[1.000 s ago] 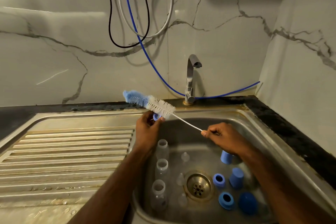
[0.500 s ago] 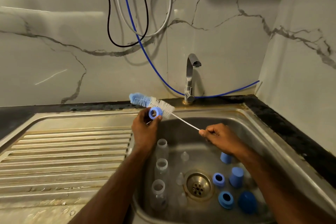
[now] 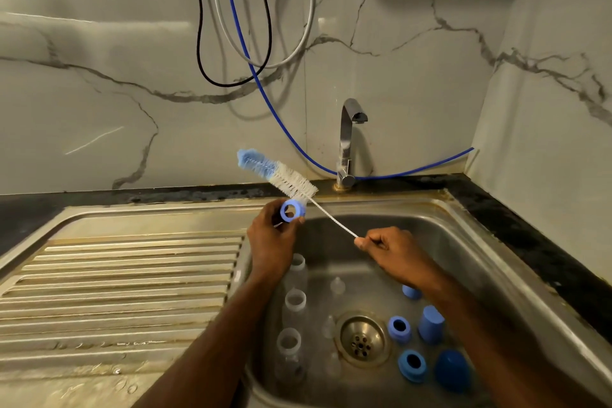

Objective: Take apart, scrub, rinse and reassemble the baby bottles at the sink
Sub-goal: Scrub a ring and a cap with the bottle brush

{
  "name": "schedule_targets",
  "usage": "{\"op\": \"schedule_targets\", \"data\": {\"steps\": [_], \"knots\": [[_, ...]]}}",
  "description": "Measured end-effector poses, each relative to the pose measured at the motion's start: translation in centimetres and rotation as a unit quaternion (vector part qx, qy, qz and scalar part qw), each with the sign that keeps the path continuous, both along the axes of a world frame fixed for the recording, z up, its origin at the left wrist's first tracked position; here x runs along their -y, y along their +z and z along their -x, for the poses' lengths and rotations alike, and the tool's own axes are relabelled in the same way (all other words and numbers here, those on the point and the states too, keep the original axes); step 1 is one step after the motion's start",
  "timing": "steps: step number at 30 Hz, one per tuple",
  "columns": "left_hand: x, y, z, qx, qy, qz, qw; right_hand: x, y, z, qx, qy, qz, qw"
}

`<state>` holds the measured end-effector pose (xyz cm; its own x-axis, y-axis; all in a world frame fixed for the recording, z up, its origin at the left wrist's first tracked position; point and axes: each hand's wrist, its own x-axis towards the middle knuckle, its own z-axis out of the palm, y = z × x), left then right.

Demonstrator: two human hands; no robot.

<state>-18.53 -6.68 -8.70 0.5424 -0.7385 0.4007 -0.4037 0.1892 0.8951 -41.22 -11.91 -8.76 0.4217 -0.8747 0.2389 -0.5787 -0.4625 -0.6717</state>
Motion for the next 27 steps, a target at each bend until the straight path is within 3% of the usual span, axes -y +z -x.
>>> {"op": "schedule_targets", "data": {"steps": [5,12,16,20,27], "knots": [[-0.2,0.4,-1.2,-0.064,0.063,0.017,0.996,0.2,0.4,1.9,-0.047,0.03,-0.065,0.996],[-0.2,-0.2,0.5,0.025,-0.022,-0.001,0.999,-0.8,0.6,-0.6,-0.02,0.023,0.0,1.0],[-0.1,0.3,0.1,-0.043,0.011,0.013,0.999,-0.1,0.6,1.2,0.014,0.007,-0.017,1.0],[-0.1,0.2,-0.9,-0.085,0.048,0.001,0.995,0.2,0.5,2.0,-0.038,0.017,-0.045,0.998],[-0.3,0.3,0.6,-0.012,-0.015,-0.001,1.0,-0.3,0.4,0.2,-0.007,-0.001,-0.006,1.0]]}}
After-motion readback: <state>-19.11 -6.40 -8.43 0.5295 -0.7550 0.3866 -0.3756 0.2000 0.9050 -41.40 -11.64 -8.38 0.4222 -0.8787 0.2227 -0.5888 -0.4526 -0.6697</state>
